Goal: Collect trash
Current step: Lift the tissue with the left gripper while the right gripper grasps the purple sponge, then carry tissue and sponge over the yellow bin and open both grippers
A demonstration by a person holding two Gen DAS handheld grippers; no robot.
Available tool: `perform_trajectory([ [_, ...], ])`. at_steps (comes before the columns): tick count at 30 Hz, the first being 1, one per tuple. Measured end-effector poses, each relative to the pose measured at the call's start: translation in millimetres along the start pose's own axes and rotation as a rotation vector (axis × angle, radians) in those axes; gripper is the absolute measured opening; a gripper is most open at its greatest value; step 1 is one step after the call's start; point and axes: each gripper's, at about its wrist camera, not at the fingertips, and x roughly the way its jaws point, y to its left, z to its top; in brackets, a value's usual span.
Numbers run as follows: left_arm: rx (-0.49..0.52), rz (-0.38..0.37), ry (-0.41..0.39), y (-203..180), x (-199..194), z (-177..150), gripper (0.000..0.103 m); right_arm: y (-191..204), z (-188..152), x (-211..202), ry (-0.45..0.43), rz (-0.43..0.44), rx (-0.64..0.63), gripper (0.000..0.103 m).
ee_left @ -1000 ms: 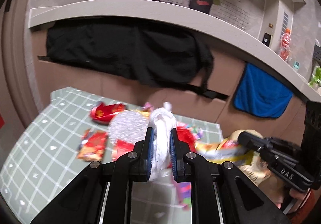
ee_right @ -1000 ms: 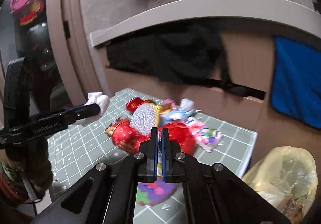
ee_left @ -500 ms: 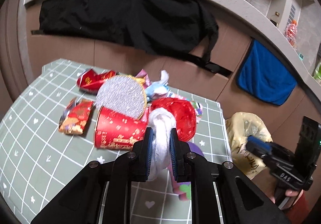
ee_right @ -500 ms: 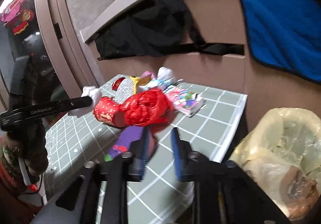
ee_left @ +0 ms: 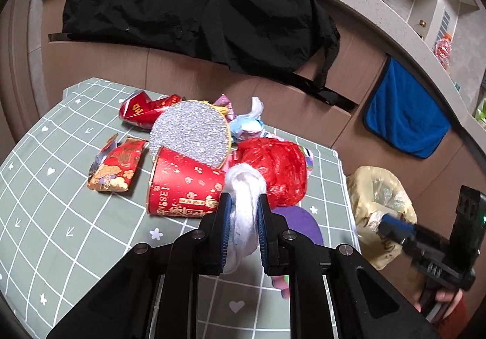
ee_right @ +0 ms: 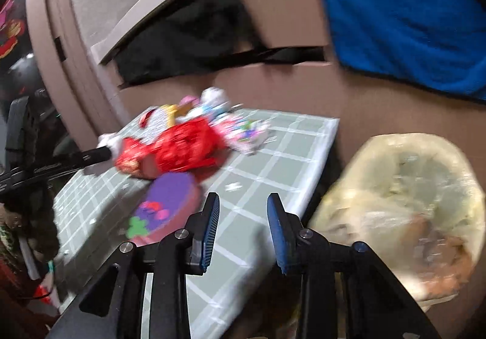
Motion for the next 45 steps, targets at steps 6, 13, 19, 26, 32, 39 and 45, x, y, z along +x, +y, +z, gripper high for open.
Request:
perform_trajectory([
  [6, -0.02, 0.014, 0.0, 17, -7, -2, 0.016, 57, -2, 54, 0.102, 0.065, -0.072, 0.031],
  [13, -0.047, 0.031, -0.015, 53, -22, -7, 0.016, 62, -2, 84, 0.131, 0.01, 0.011, 0.042],
  [19, -0.096, 0.01, -0.009, 78, -23, -14, 0.016, 76, -3, 95, 0.148, -0.015, 0.008, 0.056],
  [26, -0.102, -0.002, 0.004, 84, -26, -25, 0.016, 75, -3, 106, 0.202, -0.029, 0.051, 0.066],
  [32, -0.043, 0.016, -0.018, 67, -31, -22, 0.016, 92, 1, 96, 0.187, -0.021, -0.033, 0.061],
  [39, 0.07, 0.019, -0.104, 14, -44, 7, 0.016, 88, 35, 31, -0.019, -0.002, -0.057, 0.061],
  [45, 0.197, -0.024, -0.227, -67, -49, 39, 0.016, 57, 79, -56, -0.249, -0.098, -0.104, 0.061],
])
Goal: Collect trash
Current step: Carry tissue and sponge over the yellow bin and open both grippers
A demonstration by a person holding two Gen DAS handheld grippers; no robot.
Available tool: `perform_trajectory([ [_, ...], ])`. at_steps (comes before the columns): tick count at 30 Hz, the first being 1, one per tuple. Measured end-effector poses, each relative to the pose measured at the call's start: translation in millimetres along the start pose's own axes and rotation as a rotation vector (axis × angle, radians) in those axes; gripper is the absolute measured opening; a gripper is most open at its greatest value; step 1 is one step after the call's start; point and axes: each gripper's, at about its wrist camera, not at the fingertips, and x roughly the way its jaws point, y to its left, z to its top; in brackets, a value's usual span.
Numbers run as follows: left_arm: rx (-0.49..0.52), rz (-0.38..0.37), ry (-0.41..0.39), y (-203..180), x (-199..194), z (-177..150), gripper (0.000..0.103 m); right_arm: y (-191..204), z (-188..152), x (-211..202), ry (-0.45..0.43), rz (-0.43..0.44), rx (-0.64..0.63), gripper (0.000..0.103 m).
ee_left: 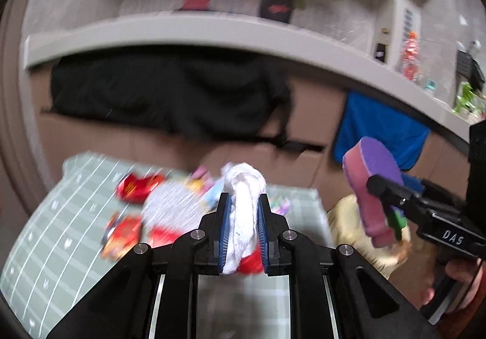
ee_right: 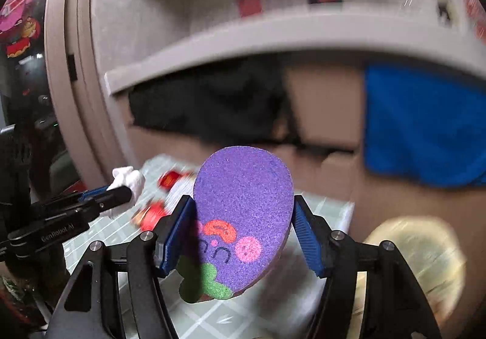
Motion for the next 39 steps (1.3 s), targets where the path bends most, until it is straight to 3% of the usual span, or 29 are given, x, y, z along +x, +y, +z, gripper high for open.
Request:
perform_trajectory([
  [4, 0.073, -0.052, -0.063, -56, 12, 23, 0.016, -36, 17, -39, -0.094, -0.11, -0.039, 0.061],
  [10, 0.143, -0.162, -0.089, -128, 36, 39, 0.016, -90, 21, -80, -0.13, -0.231, -0.035, 0.062],
  [17, 0.158, -0.282, 0.005, -186, 76, 24, 0.016, -148, 6, -94, -0.096, -0.297, 0.053, 0.062],
  [24, 0.151, -0.34, 0.084, -212, 113, 7, 0.016, -188, -11, -84, -0.052, -0.317, 0.117, 0.062],
  [25, 0.145, -0.354, 0.094, -214, 118, 7, 0.019, -193, -12, -82, -0.05, -0.312, 0.13, 0.062],
  [27, 0.135, -0.435, 0.135, -215, 136, 7, 0.039, -201, -16, -75, -0.051, -0.288, 0.155, 0.064],
  [28, 0.131, -0.463, 0.161, -215, 146, 6, 0.061, -209, -18, -69, -0.049, -0.265, 0.171, 0.065],
  [29, 0.116, -0.474, 0.189, -213, 157, 5, 0.07, -219, -22, -61, -0.039, -0.251, 0.198, 0.066],
  [33, 0.052, -0.438, 0.234, -200, 178, 5, 0.071, -245, -40, -45, -0.022, -0.208, 0.307, 0.066],
  [39, 0.011, -0.36, 0.232, -164, 174, 4, 0.073, -244, -50, -33, 0.025, -0.242, 0.27, 0.067],
])
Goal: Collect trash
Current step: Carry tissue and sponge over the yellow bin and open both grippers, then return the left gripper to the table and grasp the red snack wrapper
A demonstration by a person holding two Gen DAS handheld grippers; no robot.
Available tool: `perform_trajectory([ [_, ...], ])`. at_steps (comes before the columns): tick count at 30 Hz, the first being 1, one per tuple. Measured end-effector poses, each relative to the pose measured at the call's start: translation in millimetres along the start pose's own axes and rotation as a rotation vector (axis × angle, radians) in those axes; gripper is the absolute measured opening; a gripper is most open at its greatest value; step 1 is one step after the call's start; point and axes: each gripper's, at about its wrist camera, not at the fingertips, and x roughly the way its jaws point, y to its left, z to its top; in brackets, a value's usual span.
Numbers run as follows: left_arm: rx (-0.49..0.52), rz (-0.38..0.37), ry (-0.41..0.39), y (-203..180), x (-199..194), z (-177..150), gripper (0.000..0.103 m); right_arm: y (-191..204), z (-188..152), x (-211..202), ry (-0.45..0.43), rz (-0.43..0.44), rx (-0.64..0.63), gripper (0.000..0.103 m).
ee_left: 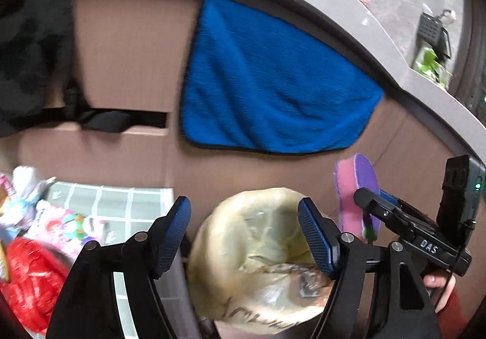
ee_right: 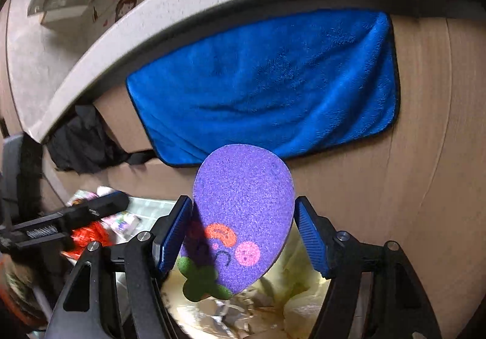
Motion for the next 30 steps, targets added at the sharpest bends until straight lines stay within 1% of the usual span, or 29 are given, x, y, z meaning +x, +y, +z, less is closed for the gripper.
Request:
perform_trajectory([
  [2, -0.028, 0.015, 0.0, 12, -10, -4, 0.073, -2, 0, 8, 0.044, 0.013, 0.009, 0.067],
  [3, -0.036, 0.022, -0.001, 17, -15, -7, 0.073, -3, -1, 14, 0.077, 0.003, 0.021, 0.067],
  [4, -0.044, 0.03, -0.005, 22, -21, -10, 0.073, -2, -2, 19, 0.09, 0.001, 0.01, 0.067],
  [5, -0.049, 0.035, -0.008, 25, -26, -12, 0.073, 0, -4, 18, 0.051, -0.005, -0.019, 0.066],
  [6, -0.054, 0.043, -0.012, 29, -31, -14, 0.073, 5, -7, 14, -0.012, -0.046, -0.064, 0.066],
  [7, -0.056, 0.051, -0.018, 33, -37, -17, 0.073, 12, -10, 10, -0.075, -0.115, -0.122, 0.067],
  [8, -0.057, 0.056, -0.022, 36, -41, -18, 0.073, 18, -13, 9, -0.096, -0.161, -0.163, 0.068],
  [9, -0.059, 0.06, -0.023, 40, -46, -20, 0.073, 21, -14, 9, -0.085, -0.159, -0.177, 0.068],
  [11, -0.066, 0.074, -0.028, 47, -54, -23, 0.073, 19, -12, 9, -0.042, -0.061, -0.127, 0.067],
  [12, -0.067, 0.08, -0.031, 49, -57, -24, 0.073, 16, -11, 9, -0.01, -0.001, -0.079, 0.067],
  [13, -0.067, 0.092, -0.038, 53, -63, -26, 0.073, 16, -11, 10, 0.023, 0.028, -0.05, 0.067],
  [15, -0.066, 0.11, -0.051, 58, -72, -30, 0.073, 19, -11, 9, 0.078, 0.062, -0.035, 0.067],
  [18, -0.06, 0.146, -0.062, 69, -86, -37, 0.073, 33, -18, -4, 0.062, 0.079, -0.071, 0.067],
  [19, -0.056, 0.162, -0.065, 74, -91, -40, 0.073, 39, -22, -9, 0.057, 0.083, -0.085, 0.064],
  [20, -0.052, 0.183, -0.067, 79, -96, -43, 0.073, 46, -24, -12, 0.058, 0.088, -0.093, 0.059],
  [22, -0.058, 0.227, -0.07, 94, -105, -49, 0.073, 61, -31, -13, 0.067, 0.109, -0.097, 0.055],
  [24, -0.071, 0.259, -0.066, 107, -112, -54, 0.073, 78, -39, -12, 0.083, 0.133, -0.108, 0.054],
  [27, -0.095, 0.311, -0.076, 126, -124, -59, 0.073, 102, -53, -5, 0.123, 0.196, -0.125, 0.049],
  [30, -0.118, 0.342, -0.095, 143, -138, -64, 0.073, 123, -62, 6, 0.15, 0.232, -0.123, 0.048],
])
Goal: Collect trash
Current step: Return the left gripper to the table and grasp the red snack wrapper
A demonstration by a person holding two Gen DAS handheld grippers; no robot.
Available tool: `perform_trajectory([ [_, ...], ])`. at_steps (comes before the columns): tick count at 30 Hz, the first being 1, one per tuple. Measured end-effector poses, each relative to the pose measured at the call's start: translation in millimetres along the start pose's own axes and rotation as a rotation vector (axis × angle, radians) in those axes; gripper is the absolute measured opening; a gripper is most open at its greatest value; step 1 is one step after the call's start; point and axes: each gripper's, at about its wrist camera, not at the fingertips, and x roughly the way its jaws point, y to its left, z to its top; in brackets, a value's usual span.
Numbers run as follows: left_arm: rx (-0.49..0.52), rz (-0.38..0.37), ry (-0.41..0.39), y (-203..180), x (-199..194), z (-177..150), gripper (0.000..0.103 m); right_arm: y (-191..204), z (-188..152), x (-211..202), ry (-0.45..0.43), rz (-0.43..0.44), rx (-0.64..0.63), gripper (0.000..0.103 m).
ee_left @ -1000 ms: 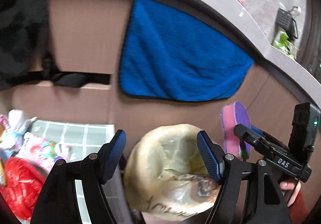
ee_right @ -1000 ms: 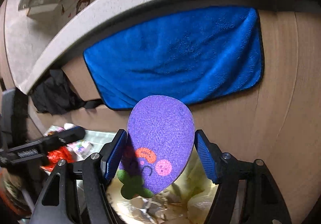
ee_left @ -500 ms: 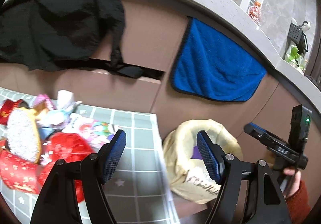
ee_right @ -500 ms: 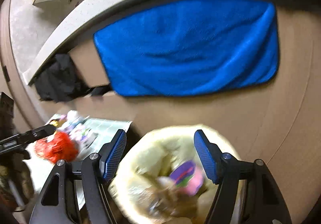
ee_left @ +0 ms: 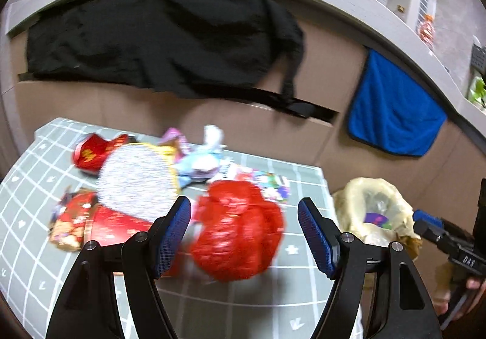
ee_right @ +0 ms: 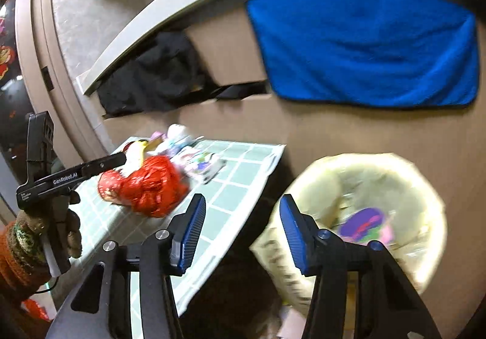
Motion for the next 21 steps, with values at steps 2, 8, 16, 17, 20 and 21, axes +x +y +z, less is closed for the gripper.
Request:
perform_trajectory([
  [2, -0.021, 0.023, -0.015, 16, -6, -1, 0.073, 10, -1, 8, 0.01, 0.005, -0.005, 0.047],
  [8, -0.028, 0.066, 0.012, 58, -9, -4, 0.075, 39, -5, 29, 0.056, 0.062, -0.012, 0.047],
  [16, -0.011, 0.056, 0.026, 88, -13, -20, 0.075, 64, -6, 56, 0.089, 0.096, -0.006, 0.047],
  [17, -0.053, 0.065, 0.006, 99, -16, -19, 0.075, 66, -5, 58, 0.087, 0.089, -0.008, 0.047],
  [20, -0.175, 0.07, -0.035, 131, -24, -17, 0.075, 80, -3, 63, 0.083, 0.066, -0.043, 0.047],
  [21, -0.208, 0.064, -0.044, 142, -27, -18, 0.075, 84, -2, 65, 0.088, 0.066, -0.052, 0.047],
])
